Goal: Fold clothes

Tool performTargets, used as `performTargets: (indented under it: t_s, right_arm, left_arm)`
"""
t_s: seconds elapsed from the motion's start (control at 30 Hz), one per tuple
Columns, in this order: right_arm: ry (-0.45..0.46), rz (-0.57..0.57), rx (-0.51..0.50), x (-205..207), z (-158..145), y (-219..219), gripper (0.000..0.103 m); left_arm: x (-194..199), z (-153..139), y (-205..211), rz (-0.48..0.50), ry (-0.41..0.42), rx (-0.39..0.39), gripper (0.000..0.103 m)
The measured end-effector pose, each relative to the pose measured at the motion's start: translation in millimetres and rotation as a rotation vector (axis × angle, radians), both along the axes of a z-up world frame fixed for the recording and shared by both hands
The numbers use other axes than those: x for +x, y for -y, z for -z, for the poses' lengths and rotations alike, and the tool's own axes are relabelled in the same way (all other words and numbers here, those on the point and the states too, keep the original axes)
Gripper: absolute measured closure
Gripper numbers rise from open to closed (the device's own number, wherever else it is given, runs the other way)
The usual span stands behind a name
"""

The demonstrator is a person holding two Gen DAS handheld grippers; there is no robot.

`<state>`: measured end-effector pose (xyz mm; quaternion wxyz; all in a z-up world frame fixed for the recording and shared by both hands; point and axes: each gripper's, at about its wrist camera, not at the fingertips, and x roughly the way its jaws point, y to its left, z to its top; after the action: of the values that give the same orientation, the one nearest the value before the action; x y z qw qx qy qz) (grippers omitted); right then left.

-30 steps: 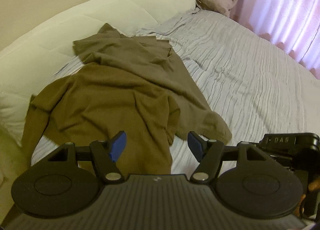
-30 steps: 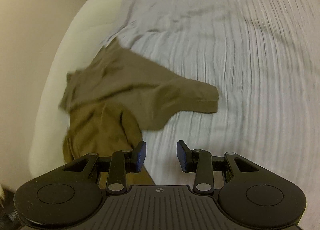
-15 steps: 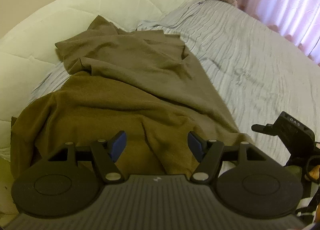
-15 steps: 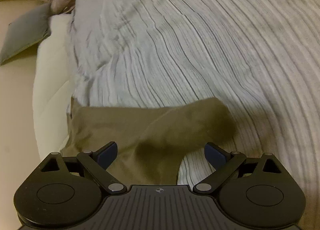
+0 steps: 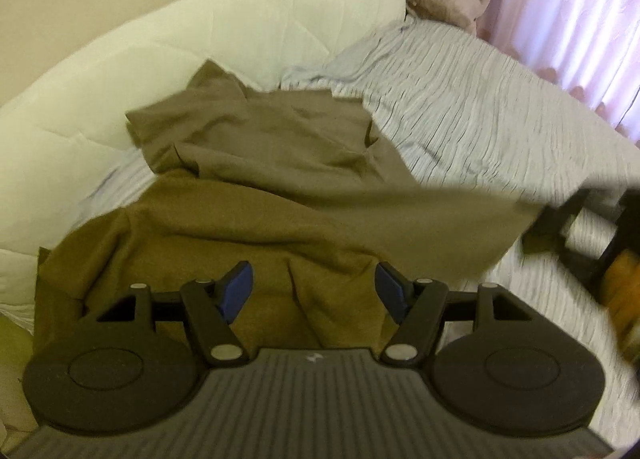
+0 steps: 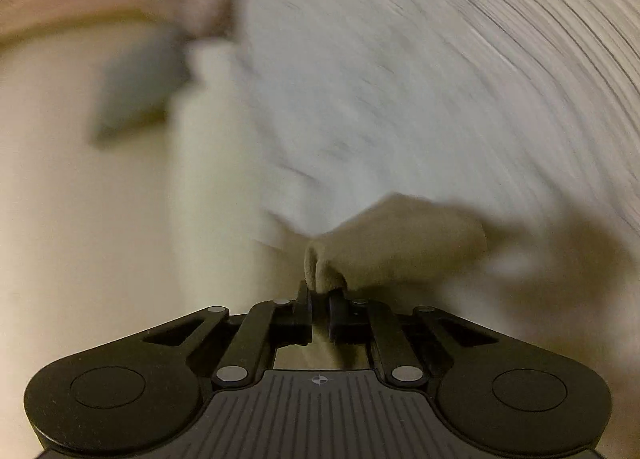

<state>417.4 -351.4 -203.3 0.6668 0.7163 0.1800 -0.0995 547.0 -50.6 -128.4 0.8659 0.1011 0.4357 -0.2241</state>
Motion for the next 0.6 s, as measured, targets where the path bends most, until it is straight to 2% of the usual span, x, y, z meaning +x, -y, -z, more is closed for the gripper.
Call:
performTargets:
  t_s: [0.13, 0.27, 0.37, 0.47, 0.6]
  right_arm:
    - [0.218, 0.145, -0.119, -39, -90, 26, 0.098]
    - [0.286, 0.245, -0.289, -111, -165, 37, 0.098]
    - [0.232, 0.284, -0.461, -177, -206, 29, 0.098]
    - [0.115, 0.357, -0.641, -240, -241, 20, 0.098]
    - [-0.055, 0.419, -0.688, -315, -268, 28, 0.097]
  left_arm:
    - [-24, -27, -2, 0.023, 0.046, -0.032, 0.039]
    - [-57, -51, 1, 0.067, 0.076, -0.066, 0.039]
    - [-87, -63, 10, 0.121, 0.087, -0.086, 0.039]
    - [-121, -72, 24, 0.187, 0.079, -0.109, 0.039]
    - [-171, -83, 46, 0.294, 0.073, -0.139, 0.039]
